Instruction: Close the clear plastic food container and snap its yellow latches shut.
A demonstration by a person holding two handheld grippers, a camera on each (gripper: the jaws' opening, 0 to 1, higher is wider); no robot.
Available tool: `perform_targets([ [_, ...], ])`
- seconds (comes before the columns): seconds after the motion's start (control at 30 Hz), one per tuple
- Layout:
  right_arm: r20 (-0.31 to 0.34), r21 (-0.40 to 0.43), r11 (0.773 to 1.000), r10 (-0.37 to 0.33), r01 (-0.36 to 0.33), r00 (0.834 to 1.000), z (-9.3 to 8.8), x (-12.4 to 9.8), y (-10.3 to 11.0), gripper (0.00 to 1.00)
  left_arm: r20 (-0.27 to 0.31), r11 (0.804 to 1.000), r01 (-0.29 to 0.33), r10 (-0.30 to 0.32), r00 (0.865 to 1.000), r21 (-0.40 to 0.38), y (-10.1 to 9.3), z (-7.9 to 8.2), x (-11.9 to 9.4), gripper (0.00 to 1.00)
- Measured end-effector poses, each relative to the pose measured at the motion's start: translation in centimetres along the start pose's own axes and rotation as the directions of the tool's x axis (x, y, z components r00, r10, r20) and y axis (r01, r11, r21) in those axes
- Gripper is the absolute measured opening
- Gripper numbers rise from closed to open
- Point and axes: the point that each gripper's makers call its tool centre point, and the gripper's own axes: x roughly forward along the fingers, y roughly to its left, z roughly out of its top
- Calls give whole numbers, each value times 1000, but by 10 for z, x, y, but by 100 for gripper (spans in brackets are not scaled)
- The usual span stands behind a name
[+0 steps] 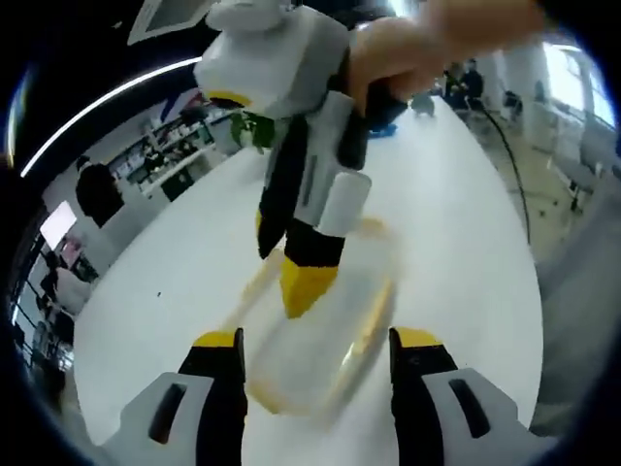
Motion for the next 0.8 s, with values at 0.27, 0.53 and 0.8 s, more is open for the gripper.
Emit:
perform_targets([
  [0.27,43,101,991,-87,82,995,-19,-28,-14,45,33,988,-60,66,997,-139,22,-2,-17,56],
  [0.53,71,207,969,-151,134,986,-38,-47,-22,44,34,945,-109,126,991,-310,41,-12,-23,55],
  [0.8,72,297,947,-147,119,987,-52,-46,-16,43,50,918,-103,132,990,-382,46,-15,-21,53],
])
